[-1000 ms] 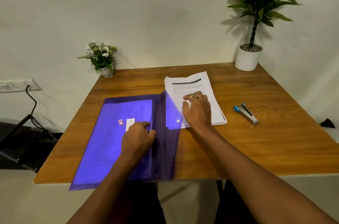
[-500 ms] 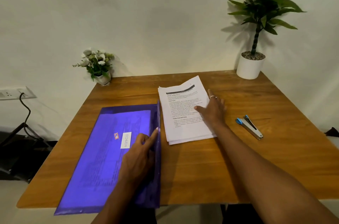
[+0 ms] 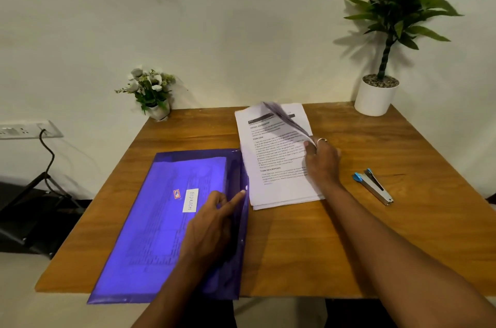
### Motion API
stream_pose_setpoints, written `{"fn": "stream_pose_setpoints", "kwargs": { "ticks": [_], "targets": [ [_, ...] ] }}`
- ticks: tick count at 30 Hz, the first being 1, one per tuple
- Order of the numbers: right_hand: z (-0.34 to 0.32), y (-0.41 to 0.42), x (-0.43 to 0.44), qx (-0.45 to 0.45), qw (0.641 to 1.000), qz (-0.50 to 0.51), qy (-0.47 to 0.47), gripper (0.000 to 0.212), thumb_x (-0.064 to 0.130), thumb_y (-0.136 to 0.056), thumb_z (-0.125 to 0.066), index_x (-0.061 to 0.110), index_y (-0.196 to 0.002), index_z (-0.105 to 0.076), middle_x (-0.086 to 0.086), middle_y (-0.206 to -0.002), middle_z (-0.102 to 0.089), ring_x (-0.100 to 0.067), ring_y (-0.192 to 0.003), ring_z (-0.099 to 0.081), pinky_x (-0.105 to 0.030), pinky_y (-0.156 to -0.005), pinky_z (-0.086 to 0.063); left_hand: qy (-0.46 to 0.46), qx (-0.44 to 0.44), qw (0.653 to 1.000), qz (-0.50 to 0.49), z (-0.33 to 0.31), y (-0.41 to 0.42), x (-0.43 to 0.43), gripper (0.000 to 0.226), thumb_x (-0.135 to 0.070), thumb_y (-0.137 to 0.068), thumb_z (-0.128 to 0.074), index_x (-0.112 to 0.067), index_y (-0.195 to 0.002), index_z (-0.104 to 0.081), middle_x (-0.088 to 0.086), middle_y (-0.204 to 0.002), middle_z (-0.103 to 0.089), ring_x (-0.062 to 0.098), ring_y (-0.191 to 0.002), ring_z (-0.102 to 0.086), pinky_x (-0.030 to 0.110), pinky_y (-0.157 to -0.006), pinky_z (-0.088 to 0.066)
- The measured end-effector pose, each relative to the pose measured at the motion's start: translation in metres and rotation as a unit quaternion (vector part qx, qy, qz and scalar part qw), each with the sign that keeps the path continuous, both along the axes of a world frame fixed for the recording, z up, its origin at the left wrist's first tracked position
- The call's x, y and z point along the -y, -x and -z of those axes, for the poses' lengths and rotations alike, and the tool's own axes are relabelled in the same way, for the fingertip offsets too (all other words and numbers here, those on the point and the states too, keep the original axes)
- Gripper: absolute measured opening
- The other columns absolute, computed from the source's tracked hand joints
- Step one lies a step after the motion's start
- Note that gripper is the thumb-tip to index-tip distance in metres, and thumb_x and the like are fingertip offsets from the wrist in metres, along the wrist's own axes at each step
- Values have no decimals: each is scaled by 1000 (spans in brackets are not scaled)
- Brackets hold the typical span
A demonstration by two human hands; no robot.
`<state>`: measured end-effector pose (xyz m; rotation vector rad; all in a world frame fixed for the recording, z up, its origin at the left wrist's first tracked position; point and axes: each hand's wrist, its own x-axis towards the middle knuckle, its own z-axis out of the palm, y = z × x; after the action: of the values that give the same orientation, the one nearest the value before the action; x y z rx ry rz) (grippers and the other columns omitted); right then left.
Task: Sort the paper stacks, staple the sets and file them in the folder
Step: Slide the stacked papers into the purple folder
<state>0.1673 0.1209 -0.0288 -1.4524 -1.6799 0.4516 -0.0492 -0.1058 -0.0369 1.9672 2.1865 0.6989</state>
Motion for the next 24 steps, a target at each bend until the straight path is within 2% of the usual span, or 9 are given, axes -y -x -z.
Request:
{"fn": "stream_pose_setpoints", "kwargs": {
  "ticks": [3, 7, 10, 13, 17, 19, 20, 22, 24],
  "targets": [
    [-19, -13, 6, -99, 994, -13, 49, 20, 29, -105, -52, 12, -105, -63, -7, -103, -68, -22, -94, -66, -39, -79, -56, -1, 1, 1000, 3, -1, 1, 0, 64, -13, -97, -53, -48, -148, -35, -12, -107, -39, 18, -77, -52, 38, -48, -48],
    [-41, -33, 5, -183, 977, -10, 112, 17, 27, -105, -50, 13, -110, -60, -2, -106, -68, -14, -91, -66, -28, -68, -52, -6, 9, 1000, 10, -5, -2, 0, 64, -11, -97, -53, -39, -153, -37, -7, -108, -46, 15, -80, -51, 28, -49, -38],
    [-52, -49, 4, -256, 955, -27, 148, 18, 22, -105, -51, 14, -116, -63, -2, -112, -71, -12, -91, -67, -28, -72, -54, -5, 19, 1000, -7, -5, -2, -1, 66, -9, -95, -48, -37, -154, -36, -9, -108, -45, 12, -80, -46, 28, -49, -33],
    [-63, -62, 6, -281, 925, -92, 237, 14, 21, -104, -55, 16, -111, -66, -7, -112, -75, -27, -99, -73, -47, -90, -59, -4, 15, 1000, -3, -6, -3, 0, 64, -15, -92, -43, -41, -150, -41, -11, -107, -45, 16, -84, -53, 32, -53, -41],
    [-71, -54, 32, -234, 893, -205, 325, 15, 17, -104, -56, 10, -112, -66, -13, -113, -75, -31, -102, -73, -49, -93, -57, 12, -2, 1000, -7, -10, -3, 1, 53, -15, -94, -47, -40, -141, -50, -14, -104, -40, 18, -89, -55, 33, -58, -40],
    [-68, -43, 45, -200, 869, -264, 367, 17, 18, -104, -57, 12, -116, -66, -10, -115, -75, -28, -106, -72, -47, -95, -56, 25, 19, 999, -17, -14, -8, 4, 34, -17, -98, -50, -28, -129, -58, -11, -111, -46, 24, -96, -60, 38, -65, -46],
    [-64, -37, 50, -159, 867, -278, 382, 18, 21, -103, -58, 15, -117, -67, -6, -115, -75, -27, -107, -72, -46, -96, -56, 30, 59, 997, -37, -16, -10, 6, 26, -17, -100, -51, -20, -125, -61, -7, -116, -52, 28, -103, -62, 40, -72, -49],
    [-54, -22, 51, -25, 896, -267, 353, 20, 33, -101, -60, 22, -116, -66, 2, -120, -72, -22, -111, -69, -47, -99, -54, 52, 114, 989, -73, -18, -11, 9, 24, -15, -102, -53, -11, -125, -60, 2, -122, -60, 31, -115, -60, 40, -89, -49],
    [-46, -9, 51, 126, 921, -243, 278, 42, 46, -96, -63, 24, -132, -60, 6, -144, -53, -21, -130, -56, -50, -107, -48, 73, 126, 986, -79, -21, -12, 10, 26, -17, -102, -53, -11, -127, -58, 7, -128, -61, 30, -121, -57, 41, -98, -48]
  ]
}}
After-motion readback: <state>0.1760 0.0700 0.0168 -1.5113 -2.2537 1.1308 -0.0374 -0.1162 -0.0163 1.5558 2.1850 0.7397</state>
